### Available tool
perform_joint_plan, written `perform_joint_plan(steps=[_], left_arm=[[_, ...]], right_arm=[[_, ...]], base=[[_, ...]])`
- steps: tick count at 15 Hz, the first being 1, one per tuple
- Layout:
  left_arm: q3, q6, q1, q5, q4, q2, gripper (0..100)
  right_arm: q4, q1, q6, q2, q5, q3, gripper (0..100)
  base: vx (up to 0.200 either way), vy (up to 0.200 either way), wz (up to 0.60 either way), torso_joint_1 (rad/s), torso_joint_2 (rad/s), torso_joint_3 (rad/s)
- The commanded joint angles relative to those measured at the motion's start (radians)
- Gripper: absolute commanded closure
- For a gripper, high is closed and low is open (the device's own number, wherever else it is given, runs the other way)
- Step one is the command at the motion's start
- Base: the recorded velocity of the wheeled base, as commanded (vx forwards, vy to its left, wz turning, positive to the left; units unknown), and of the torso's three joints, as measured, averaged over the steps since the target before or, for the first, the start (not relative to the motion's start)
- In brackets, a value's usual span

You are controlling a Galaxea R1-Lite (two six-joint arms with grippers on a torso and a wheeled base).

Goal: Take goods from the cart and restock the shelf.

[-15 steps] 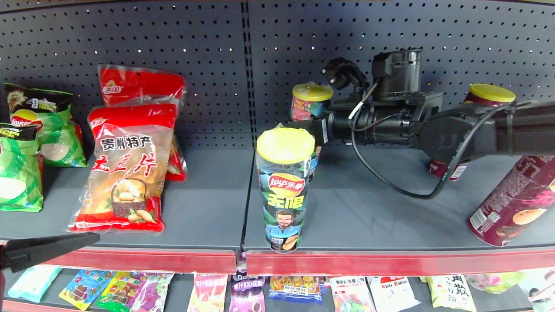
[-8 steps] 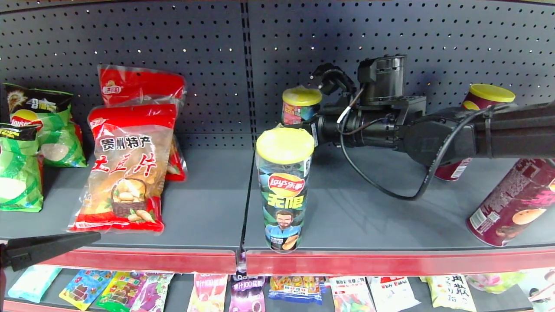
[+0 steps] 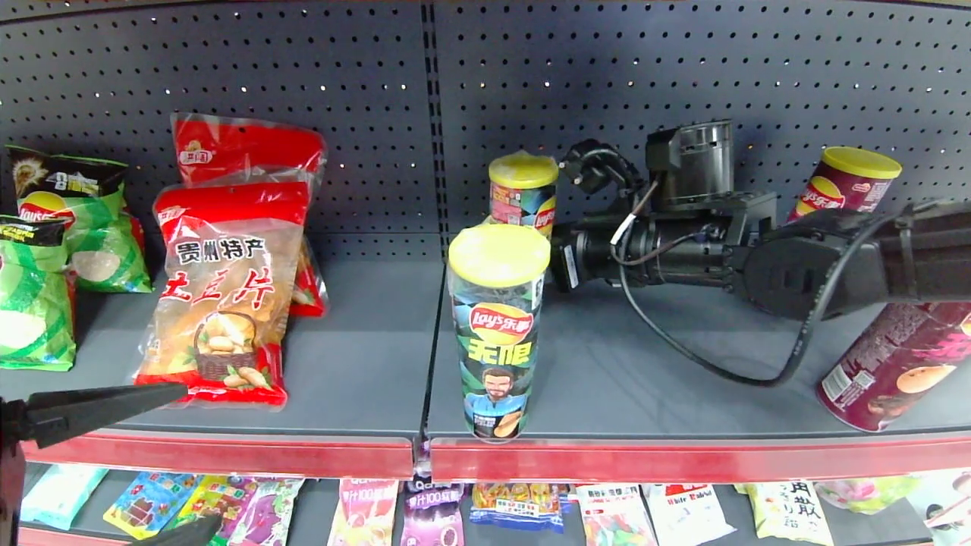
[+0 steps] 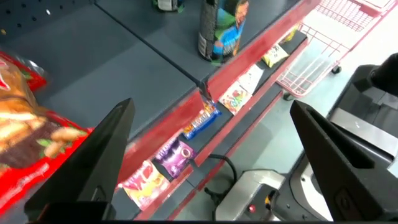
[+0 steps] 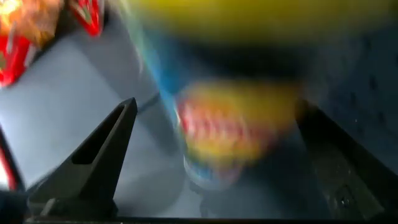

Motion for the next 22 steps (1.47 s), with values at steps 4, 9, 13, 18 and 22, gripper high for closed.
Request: perform_joint_plan(steps=[4,9,13,18,22], left_arm=[[0.002,0.006,0.0,0.017,-0.086,0.13,0],[-0.005,0.026,-0.025,0.028,-0.137,0.282,0],[-0.071,0.026,-0.107,0.068,-0.14,0.421,0],[-0.107,0.027,-0.181,0.131,-0.152,0.555,0],[-0.179,0.026,-0.23,0.207,-0.249,0.719,0]], right_arm=[[-0.003,-0.003,0.011,-0.213,-0.024,0.211,0],[-0.006,0.004,0.022,-0.494,-0.047,0.492,0],[-0.005,0.001,0.019,-0.733,-0.051,0.678,0],[0.006,-0.008,0.022,-0.985,-0.094,0.802,0],[0.007,-0.218,0.068,-1.114,-0.113,0.834,0]], base=[[0.0,0.0,0.0,0.0,0.0,0.0],[0.0,0.0,0.0,0.0,0.0,0.0],[0.0,0.0,0.0,0.0,0.0,0.0],[0.0,0.0,0.0,0.0,0.0,0.0],[0.0,0.0,0.0,0.0,0.0,0.0]])
